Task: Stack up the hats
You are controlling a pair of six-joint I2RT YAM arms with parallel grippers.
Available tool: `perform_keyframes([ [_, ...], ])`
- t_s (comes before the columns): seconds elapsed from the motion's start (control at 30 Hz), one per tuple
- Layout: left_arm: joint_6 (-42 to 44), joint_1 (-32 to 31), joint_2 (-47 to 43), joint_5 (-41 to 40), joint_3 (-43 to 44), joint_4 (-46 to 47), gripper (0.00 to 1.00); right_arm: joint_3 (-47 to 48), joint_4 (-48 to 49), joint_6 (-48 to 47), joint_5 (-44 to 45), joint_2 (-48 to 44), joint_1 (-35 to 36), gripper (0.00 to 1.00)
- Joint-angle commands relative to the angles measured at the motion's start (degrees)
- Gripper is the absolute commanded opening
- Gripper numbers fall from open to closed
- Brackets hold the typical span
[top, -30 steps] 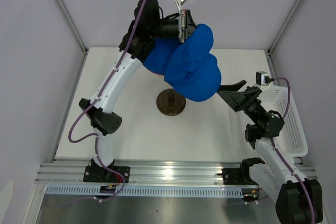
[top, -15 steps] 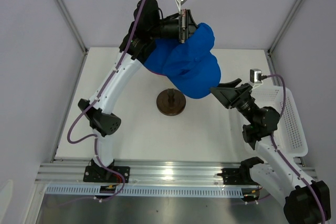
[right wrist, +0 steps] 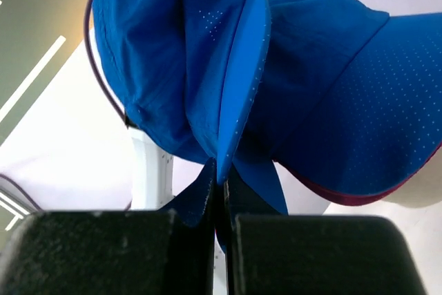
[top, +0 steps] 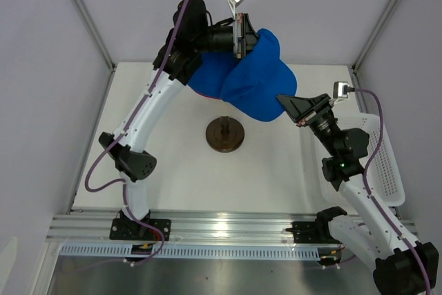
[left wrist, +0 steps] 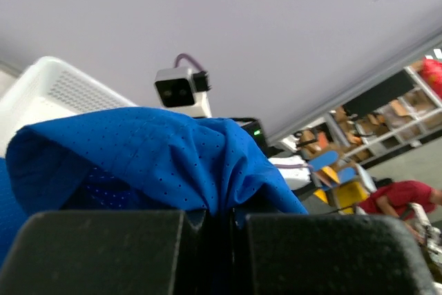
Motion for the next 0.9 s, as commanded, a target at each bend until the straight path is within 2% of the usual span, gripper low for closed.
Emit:
perform_keyframes([
  [0.0,8.16,0.78,-4.56,-2.96,4.11,-9.28,0.01,7.08,-7.88,2.43,-0.59,-0.26,-1.28,0.0],
  [0.07,11.69,2.89,-7.19,-6.91,4.38,-13.42,0.01,9.9,-11.85,2.26,-0.42,-2.27,-2.07,0.0],
  [0.17,17.76,7.54,-11.84,-12.44,4.03,-19.67,0.04,16.22,-27.63,2.61,3.18,-5.0,-4.7,0.0],
  [0.3,19.62,14.75,-15.72,-15.09,2.63,-22.49,0.04,23.08,-30.67,5.85,-2.41,-3.44,-12.77,0.0],
  [0.37,21.02,17.48,-17.13,-16.94,1.4,-24.24,0.04,27.04,-32.16,10.75,-5.58,-1.24,-15.42,0.0],
  [0.53,24.54,23.01,-16.96,-21.51,1.66,-32.76,0.04,28.98,-28.66,20.17,-10.7,6.58,-17.36,0.0],
  [0.67,23.58,28.73,-15.2,-18.27,1.48,-34.36,0.03,30.73,-25.59,22.91,-9.82,9.84,-17.36,0.0],
  [0.8,23.05,30.58,-13.36,-14.05,1.48,-34.1,0.08,30.57,-24.36,21.77,-0.8,10.46,-16.49,0.0],
  [0.87,21.83,30.58,-12.21,-11.5,1.48,-33.31,0.08,28.91,-17.54,22.9,2.12,10.9,-15.17,0.0],
])
